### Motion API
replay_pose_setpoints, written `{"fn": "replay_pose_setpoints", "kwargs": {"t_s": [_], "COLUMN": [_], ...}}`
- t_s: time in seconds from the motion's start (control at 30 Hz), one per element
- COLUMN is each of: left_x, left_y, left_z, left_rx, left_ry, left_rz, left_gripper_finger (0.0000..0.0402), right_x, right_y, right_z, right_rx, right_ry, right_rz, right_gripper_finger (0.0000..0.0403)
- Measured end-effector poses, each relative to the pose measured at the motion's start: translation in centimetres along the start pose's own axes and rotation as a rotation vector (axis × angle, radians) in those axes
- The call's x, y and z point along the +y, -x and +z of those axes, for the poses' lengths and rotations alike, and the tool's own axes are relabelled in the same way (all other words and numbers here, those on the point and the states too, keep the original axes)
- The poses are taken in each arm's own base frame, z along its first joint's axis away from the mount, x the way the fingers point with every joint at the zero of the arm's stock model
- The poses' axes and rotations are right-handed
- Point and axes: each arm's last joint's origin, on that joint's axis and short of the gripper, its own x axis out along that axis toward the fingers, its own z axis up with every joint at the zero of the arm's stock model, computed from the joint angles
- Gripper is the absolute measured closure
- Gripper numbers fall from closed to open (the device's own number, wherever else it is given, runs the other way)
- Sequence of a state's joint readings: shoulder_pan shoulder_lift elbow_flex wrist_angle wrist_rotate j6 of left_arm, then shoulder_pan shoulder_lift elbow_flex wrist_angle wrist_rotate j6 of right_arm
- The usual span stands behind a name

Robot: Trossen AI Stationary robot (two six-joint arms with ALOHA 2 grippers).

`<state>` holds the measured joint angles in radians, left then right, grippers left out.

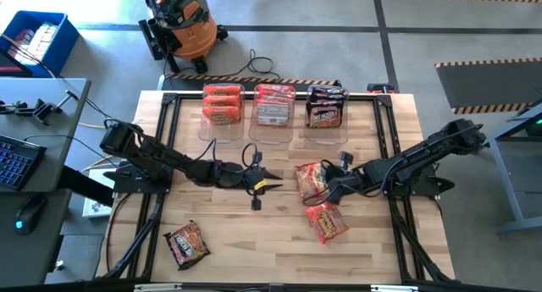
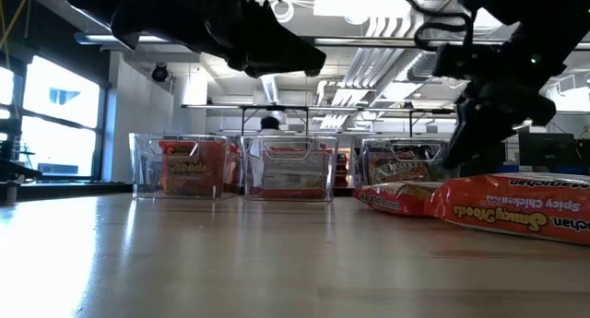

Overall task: Sort Maruchan noodles
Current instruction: Put the red noodle pack into the middle transparent bin

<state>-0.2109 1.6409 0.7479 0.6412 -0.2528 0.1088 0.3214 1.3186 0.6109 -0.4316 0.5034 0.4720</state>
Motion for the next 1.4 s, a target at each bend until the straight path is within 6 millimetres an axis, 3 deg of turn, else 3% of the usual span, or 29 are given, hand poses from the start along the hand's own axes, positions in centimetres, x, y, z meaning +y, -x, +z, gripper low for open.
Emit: {"fn": "replay_pose_setpoints", "kwargs": {"t_s": [0.2,0.4,0.5,0.67,0.9,1.03,1.13,1.23,1.4], "left_x": [-0.1,-0.2,-0.1,-0.1,-0.2,-1.1,-2.3,-3.4,-4.8], "left_y": [0.0,0.0,0.0,0.0,-0.2,-1.8,-3.9,-6.0,-8.9], "left_z": [0.0,0.0,0.0,-0.1,0.2,0.2,-0.2,-0.9,-1.4], "left_rx": [0.001,0.001,0.006,0.012,0.053,0.134,0.182,0.215,0.272], "left_ry": [-0.001,-0.001,-0.002,-0.002,0.018,-0.003,-0.056,-0.116,-0.158], "left_rz": [-0.008,-0.006,0.016,0.021,0.036,0.058,0.038,0.020,0.008], "left_gripper_finger": [0.0333,0.0342,0.0345,0.0346,0.0346,0.0345,0.0345,0.0345,0.0345], "right_x": [0.8,-0.8,-1.1,-0.3,0.9,1.3,0.8,-0.1,-1.4], "right_y": [0.2,0.0,-0.5,-1.6,-1.5,-1.0,-0.4,-0.5,-1.5], "right_z": [0.7,-1.7,-2.8,-3.0,-1.1,-0.3,0.0,-0.3,-1.0], "right_rx": [-0.056,0.136,0.174,0.059,-0.161,-0.173,-0.146,-0.094,-0.055], "right_ry": [0.064,-0.025,-0.062,-0.101,-0.082,0.002,0.038,0.022,-0.066], "right_rz": [0.125,-0.062,-0.068,0.070,0.274,0.301,0.174,0.045,-0.030], "right_gripper_finger": [0.0371,0.0371,0.0371,0.0371,0.0371,0.0371,0.0371,0.0371,0.0371]}}
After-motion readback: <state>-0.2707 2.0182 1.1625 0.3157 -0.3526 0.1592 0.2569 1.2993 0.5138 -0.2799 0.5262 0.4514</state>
